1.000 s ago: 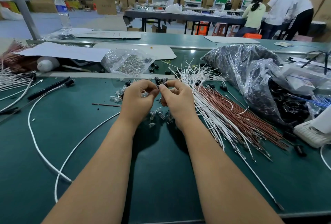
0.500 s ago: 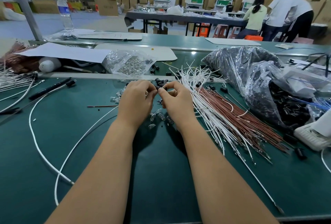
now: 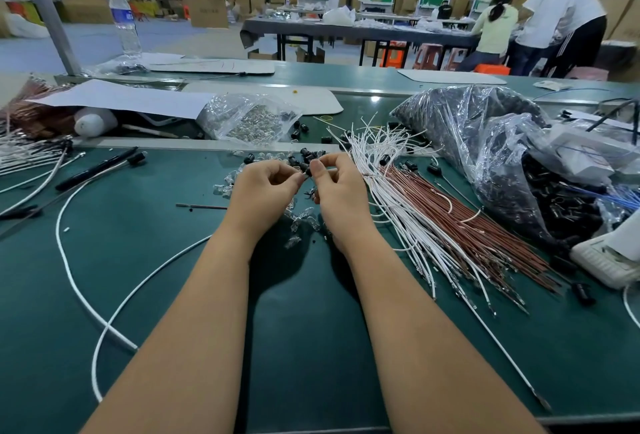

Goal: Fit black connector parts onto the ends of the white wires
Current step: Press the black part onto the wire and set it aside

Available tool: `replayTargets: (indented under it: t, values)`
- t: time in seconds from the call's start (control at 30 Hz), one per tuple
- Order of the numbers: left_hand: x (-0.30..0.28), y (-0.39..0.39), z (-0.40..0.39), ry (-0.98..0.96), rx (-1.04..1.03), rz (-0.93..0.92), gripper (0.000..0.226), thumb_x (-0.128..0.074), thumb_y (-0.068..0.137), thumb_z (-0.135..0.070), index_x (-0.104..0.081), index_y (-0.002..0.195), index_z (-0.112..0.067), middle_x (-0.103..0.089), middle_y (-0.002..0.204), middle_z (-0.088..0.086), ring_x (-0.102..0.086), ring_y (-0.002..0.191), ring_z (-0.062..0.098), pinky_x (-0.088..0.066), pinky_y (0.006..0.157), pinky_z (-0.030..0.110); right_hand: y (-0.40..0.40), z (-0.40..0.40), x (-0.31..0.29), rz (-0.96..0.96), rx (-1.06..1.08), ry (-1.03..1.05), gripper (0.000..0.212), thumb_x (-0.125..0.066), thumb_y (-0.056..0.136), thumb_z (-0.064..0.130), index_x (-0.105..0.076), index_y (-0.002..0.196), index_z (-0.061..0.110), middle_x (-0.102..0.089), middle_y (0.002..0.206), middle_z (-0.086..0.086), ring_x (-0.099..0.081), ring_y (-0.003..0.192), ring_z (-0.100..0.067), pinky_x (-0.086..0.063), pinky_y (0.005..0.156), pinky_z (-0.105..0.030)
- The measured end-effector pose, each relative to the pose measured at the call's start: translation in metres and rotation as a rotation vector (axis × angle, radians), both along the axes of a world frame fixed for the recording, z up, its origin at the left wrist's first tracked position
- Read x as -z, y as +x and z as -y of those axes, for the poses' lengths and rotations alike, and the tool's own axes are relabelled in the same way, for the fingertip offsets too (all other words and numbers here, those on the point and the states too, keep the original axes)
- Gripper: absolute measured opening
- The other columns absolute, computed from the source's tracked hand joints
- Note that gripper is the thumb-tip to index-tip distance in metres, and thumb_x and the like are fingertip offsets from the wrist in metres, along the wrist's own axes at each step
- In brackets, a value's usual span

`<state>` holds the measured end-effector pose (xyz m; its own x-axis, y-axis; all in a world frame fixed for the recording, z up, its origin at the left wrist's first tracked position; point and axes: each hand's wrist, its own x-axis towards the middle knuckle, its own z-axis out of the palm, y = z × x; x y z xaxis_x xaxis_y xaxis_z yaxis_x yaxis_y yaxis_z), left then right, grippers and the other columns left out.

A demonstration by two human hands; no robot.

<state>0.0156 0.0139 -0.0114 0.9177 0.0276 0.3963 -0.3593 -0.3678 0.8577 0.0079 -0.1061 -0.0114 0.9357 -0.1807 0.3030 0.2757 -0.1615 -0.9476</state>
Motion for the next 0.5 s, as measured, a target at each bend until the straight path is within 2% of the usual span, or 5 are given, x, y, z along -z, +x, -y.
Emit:
replayTargets:
  t: [0.07,0.2,0.4,0.5]
  values:
    - [0.0002,-0.001,0.0005,0.003,0.008,-0.015,0.009,-0.068,0.088,-0.012,-0.069,0.079,-0.011,-0.063,0.066,0.007,-0.049,0.06,0.013,-0.041,0.062,0.025,0.0001,0.0004,0.0009,-0.017,-0.008,-0.017,0.009,-0.053,0.098,0.023,-0.053,0.091,0.018,-0.052,0.073,0.0,-0.048,0.064,-0.016,-0.042,0.061,-0.033]
    - [0.0002,-0.003,0.0037,0.007,0.032,-0.027,0.006,-0.067,0.088,-0.009,-0.07,0.083,-0.006,-0.064,0.07,0.014,-0.05,0.063,0.016,-0.042,0.062,0.025,0.0003,0.0012,0.0036,-0.068,-0.016,-0.016,0.008,-0.052,0.098,0.025,-0.053,0.092,0.02,-0.052,0.075,-0.001,-0.05,0.065,-0.018,-0.045,0.065,-0.037]
    - [0.0015,-0.0019,0.0041,0.017,0.026,-0.026,0.008,-0.066,0.088,-0.008,-0.07,0.081,-0.008,-0.059,0.062,0.001,-0.046,0.056,0.01,-0.038,0.055,0.02,-0.0005,0.0004,0.004,-0.088,-0.029,-0.017,0.011,-0.054,0.098,0.025,-0.054,0.098,0.015,-0.052,0.075,-0.001,-0.047,0.061,-0.014,-0.04,0.056,-0.028]
    - [0.0021,-0.0013,0.0051,0.016,0.016,-0.015,0.01,-0.066,0.088,-0.007,-0.07,0.079,-0.008,-0.059,0.06,-0.002,-0.046,0.053,0.007,-0.038,0.054,0.018,-0.0011,-0.0001,0.0042,-0.089,-0.028,-0.013,0.012,-0.054,0.098,0.025,-0.053,0.099,0.013,-0.052,0.076,-0.003,-0.046,0.06,-0.015,-0.038,0.055,-0.028]
